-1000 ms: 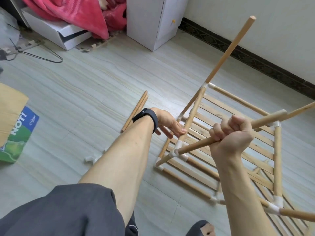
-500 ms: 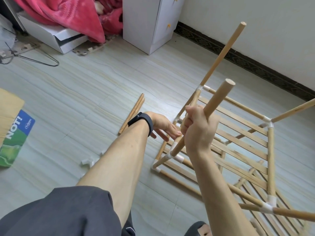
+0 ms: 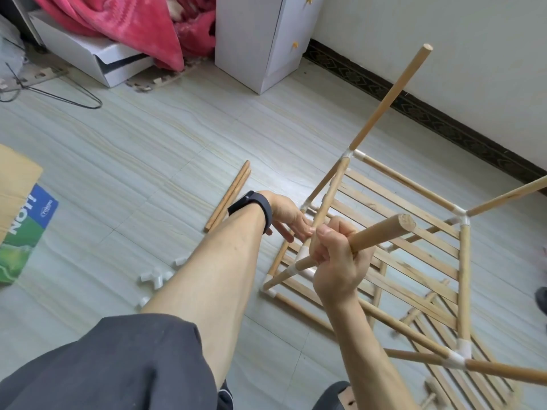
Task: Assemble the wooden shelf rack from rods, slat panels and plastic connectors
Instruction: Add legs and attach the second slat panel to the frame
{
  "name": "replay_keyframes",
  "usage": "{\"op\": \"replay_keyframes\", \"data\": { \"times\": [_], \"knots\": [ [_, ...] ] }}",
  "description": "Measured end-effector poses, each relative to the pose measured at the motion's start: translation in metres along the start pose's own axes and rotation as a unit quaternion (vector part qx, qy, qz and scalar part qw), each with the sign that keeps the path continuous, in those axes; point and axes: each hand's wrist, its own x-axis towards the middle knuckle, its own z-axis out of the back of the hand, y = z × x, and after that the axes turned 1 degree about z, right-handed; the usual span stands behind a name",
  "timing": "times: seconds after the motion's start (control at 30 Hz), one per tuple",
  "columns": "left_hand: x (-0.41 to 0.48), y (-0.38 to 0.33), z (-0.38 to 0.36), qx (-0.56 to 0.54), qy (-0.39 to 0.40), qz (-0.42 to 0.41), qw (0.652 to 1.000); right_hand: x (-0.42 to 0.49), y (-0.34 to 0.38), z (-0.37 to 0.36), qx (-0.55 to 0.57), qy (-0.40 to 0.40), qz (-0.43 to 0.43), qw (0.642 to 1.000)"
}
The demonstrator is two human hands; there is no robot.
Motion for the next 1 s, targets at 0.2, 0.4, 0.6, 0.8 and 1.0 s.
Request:
{"op": "replay_keyframes", "data": {
  "times": [0.2,0.4,0.6,0.8,1.0],
  "knots": [
    [-0.006,-0.007,0.002,0.018,0.002,0.008,1.0,0.01,-0.004,0.004,0.028,0.045,-0.021,0.998],
    [-0.017,-0.021,-0.015,0.031,-0.104,-0.023,0.994,0.012,-0.004,0.005,-0.036,-0.003,-0.028,0.999],
    [-0.055,-0.053,-0.008,-0.054,-0.292,-0.148,0.943,0.018,-0.005,0.0,-0.125,-0.013,-0.09,0.988],
    [-0.133,-0.106,-0.023,-0.102,-0.269,-0.285,0.915,0.028,0.038,0.017,-0.302,0.122,-0.214,0.921],
    [-0.167,-0.138,-0.06,0.027,-0.249,-0.323,0.913,0.036,0.111,0.073,-0.518,0.349,-0.231,0.746]
  ]
}}
